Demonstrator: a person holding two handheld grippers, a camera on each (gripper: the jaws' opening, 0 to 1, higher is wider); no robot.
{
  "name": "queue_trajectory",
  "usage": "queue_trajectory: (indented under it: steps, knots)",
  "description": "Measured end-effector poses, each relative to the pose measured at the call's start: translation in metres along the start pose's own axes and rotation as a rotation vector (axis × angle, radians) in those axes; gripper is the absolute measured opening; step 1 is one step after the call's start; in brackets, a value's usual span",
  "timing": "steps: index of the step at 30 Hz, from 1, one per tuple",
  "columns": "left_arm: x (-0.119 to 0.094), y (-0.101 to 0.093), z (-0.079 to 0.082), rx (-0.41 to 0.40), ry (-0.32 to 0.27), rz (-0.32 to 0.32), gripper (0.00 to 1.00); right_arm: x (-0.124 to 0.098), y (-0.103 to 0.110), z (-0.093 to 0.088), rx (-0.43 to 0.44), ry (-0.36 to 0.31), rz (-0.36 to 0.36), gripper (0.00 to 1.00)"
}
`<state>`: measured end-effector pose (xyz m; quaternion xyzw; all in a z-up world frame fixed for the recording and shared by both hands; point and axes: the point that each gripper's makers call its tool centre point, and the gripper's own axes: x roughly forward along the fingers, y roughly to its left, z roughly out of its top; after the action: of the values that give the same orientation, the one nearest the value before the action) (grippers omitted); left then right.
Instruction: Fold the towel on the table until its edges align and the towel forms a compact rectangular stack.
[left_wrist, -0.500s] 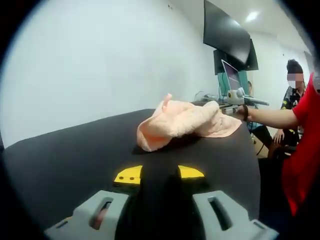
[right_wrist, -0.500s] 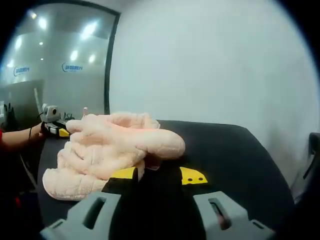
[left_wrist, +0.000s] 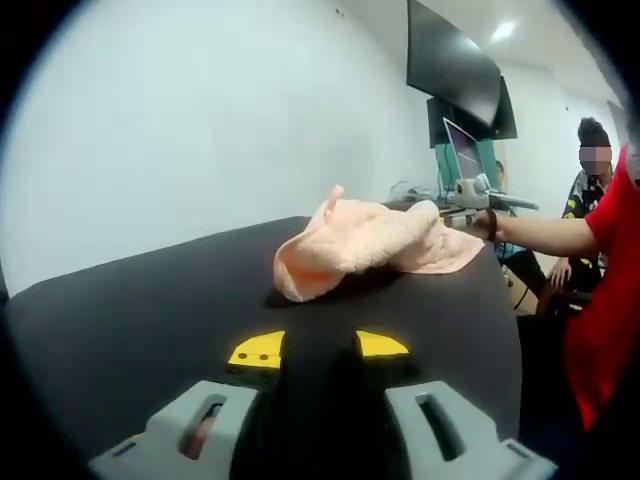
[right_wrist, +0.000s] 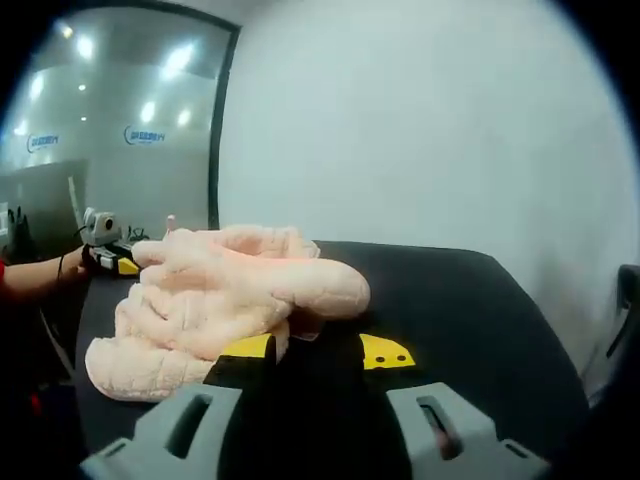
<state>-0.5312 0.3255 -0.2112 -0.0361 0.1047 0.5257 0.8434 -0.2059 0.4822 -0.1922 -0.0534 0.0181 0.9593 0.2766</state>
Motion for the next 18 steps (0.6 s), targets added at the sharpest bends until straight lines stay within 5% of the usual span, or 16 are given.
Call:
queue_trajectory:
  steps: [18]
  knots:
    - [0.0004, 0.0032, -0.0009, 0.003, 0.005, 0.001, 0.28, 0.0044, -0.0081, 0.0005, 0.001, 0.0, 0.0, 0.29]
